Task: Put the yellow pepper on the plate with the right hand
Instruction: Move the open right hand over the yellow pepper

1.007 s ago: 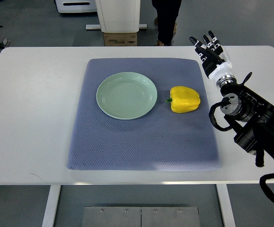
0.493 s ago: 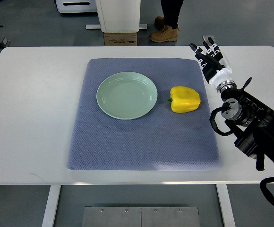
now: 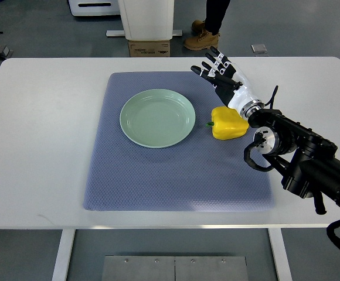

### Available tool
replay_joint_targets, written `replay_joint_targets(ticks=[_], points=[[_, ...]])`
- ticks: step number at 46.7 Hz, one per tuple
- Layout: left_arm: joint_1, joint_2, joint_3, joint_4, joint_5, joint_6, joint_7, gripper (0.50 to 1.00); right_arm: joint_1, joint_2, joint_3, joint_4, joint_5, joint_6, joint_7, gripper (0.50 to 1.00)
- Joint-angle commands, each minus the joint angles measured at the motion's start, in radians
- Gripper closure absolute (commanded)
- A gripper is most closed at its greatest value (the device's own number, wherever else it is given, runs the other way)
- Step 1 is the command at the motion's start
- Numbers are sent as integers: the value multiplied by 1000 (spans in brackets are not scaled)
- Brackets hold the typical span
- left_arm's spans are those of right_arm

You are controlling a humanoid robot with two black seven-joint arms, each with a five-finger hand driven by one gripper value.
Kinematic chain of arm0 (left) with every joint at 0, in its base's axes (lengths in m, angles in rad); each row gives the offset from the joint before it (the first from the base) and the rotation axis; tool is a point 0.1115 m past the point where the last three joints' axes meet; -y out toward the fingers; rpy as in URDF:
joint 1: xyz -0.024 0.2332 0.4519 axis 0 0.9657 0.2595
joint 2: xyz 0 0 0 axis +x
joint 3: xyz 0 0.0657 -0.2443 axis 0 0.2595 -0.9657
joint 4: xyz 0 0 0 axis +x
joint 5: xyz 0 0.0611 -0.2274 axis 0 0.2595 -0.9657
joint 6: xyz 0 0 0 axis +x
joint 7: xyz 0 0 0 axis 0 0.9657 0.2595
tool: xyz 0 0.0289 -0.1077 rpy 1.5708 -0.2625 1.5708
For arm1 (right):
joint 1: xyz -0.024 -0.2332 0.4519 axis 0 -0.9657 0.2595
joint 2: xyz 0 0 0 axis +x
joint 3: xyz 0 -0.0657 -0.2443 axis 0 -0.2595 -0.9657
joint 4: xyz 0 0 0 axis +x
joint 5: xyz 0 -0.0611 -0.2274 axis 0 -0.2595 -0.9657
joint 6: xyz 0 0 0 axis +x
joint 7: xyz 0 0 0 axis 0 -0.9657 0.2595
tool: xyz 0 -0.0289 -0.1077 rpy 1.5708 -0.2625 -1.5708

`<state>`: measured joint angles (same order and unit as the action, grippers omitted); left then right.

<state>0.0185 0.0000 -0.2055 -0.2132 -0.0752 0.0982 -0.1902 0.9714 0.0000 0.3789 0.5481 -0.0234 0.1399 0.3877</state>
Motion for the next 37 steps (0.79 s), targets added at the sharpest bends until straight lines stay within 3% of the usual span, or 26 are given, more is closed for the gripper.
replay_joint_targets(ticks=[1, 18, 29, 37], points=[[0, 0, 0, 0, 0, 0, 0, 500, 24, 0, -98, 6, -26, -5, 8, 500], [0, 0, 0, 0, 0, 0, 0, 500, 211, -112, -405, 128, -44, -52, 52, 500], [0, 0, 0, 0, 0, 0, 0, 500, 377, -232, -681, 291, -119, -204, 128, 500], [0, 0, 0, 0, 0, 0, 0, 500, 472, -264, -868, 374, -167, -298, 157, 500]])
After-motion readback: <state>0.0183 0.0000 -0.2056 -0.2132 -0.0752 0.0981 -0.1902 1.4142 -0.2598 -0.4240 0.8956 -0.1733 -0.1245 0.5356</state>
